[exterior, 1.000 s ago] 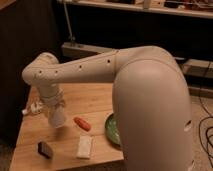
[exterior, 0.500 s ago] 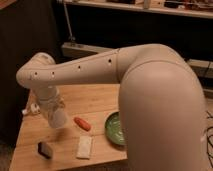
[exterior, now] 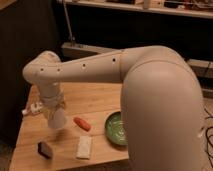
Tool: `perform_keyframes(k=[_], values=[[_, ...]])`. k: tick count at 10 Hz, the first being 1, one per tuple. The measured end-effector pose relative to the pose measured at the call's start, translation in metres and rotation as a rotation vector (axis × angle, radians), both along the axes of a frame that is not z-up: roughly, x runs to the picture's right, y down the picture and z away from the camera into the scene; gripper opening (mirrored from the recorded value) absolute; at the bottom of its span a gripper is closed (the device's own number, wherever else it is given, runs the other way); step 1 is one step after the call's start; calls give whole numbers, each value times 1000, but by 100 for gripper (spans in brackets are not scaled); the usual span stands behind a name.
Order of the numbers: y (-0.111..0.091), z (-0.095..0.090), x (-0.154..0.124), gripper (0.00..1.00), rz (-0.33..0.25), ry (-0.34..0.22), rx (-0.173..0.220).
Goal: Place the ceramic cup over the eraser
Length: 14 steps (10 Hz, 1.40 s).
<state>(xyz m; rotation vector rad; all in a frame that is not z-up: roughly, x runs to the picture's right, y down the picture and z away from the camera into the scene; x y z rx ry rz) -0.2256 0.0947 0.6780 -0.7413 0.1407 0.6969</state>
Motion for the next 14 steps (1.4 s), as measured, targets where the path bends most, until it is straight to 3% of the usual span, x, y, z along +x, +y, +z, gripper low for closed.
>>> perform_keyframes(k=[2,8,10,14], values=[[-1,12,-1,12,2,-10,-17],[-6,-9,-19,12,-42,-63,-11],[-3,-45,-36,12,-107,-119,-18],[32,-115,-76,12,-241,-210,-68]])
